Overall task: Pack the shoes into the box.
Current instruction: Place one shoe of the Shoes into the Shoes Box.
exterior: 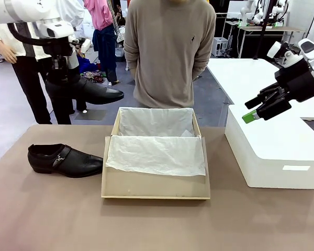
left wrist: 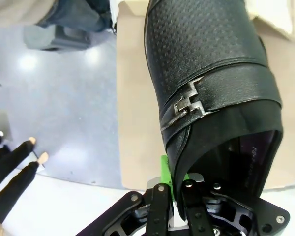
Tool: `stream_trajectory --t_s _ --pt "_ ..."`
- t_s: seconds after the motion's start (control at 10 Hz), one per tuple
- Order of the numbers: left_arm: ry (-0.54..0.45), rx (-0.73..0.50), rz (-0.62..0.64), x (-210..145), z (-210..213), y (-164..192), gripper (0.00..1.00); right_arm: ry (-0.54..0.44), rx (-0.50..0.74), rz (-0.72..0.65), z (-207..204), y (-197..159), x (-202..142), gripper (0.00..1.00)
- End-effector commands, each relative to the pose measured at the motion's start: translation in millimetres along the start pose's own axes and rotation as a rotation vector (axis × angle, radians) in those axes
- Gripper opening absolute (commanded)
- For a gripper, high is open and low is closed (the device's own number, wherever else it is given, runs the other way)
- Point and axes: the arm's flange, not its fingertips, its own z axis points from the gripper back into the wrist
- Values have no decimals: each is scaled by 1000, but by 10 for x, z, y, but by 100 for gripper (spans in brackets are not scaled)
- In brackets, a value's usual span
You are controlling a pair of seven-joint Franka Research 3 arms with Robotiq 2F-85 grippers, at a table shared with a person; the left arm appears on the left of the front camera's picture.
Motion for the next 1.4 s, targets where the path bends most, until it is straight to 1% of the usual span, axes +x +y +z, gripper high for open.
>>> stream_trajectory --t_s 0.0,0.2,0.3,0.8,0.9,1.0,1.3 --pt "-17 16 21 67 -43 -214 0 -37 10 24 -17 -32 12 100" --pt "-20 1 14 140 -48 -306 0 -37 10 24 -17 -32 12 100" --pt "0 -4 1 191 -21 -147 0 -37 10 24 -17 -32 12 100" --pt "0 -4 1 191 -21 -147 0 -37 10 24 -17 -32 12 100" --pt "4 -12 -1 211 -78 -162 0 -37 10 24 -17 -32 12 100" --pt "18 1 -12 361 -92 -171 0 -37 10 24 -17 -32 12 100" --pt "17 0 -45 858 -128 -147 0 -37 10 24 -17 -32 12 100"
